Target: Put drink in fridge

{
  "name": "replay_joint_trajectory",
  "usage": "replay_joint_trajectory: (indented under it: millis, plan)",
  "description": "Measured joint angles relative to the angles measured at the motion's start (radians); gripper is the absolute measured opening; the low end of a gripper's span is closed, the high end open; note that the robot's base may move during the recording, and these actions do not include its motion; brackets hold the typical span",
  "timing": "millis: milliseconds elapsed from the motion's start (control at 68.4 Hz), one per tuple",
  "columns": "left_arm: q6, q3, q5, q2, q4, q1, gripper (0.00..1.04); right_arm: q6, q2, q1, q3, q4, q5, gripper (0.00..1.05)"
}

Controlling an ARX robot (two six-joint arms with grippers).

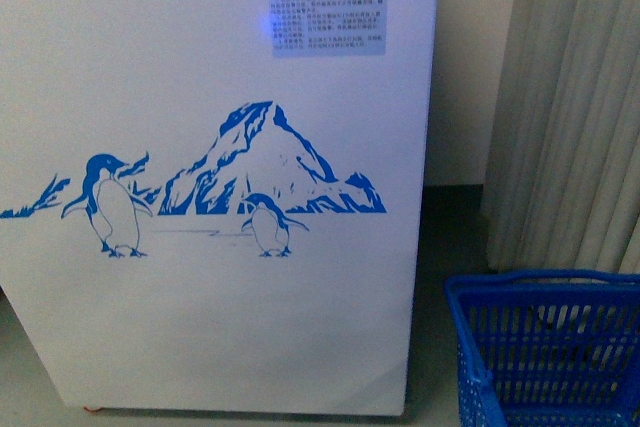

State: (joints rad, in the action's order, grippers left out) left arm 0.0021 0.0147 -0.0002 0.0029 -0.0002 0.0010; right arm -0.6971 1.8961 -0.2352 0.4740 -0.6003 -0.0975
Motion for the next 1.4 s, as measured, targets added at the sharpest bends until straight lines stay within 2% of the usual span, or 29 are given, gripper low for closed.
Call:
replay_joint_trajectory:
  millis: [161,365,760,1023,1198,1271,1403]
  plan:
    - [0.000,0.000,0.000,0.000,0.000,0.000,0.97,-0.068,0.365,0.035,0.190,0.000,0.037,0.97]
    - [0.000,0.000,0.000,0.000,0.000,0.000,0.97,-0.070,0.647,0.066,0.426,0.065,0.044,0.97]
    - [0.000,0.000,0.000,0.000,0.000,0.000,0.97,0.025,0.960,0.076,0.805,0.208,0.074,0.97]
    - [0.000,0.000,0.000,0.000,0.000,0.000,0.97,0.071,1.049,0.093,0.873,0.241,0.055,0.97]
    - [0.000,0.000,0.000,0.000,0.000,0.000,0.97,0.090,1.052,0.101,0.828,0.220,0.071,0.75]
    - [0.000,0.000,0.000,0.000,0.000,0.000,0.97,0.115,1.037,0.108,0.780,0.194,0.069,0.62]
    - [0.000,0.000,0.000,0.000,0.000,0.000,0.97,0.150,0.974,0.112,0.700,0.170,0.068,0.49]
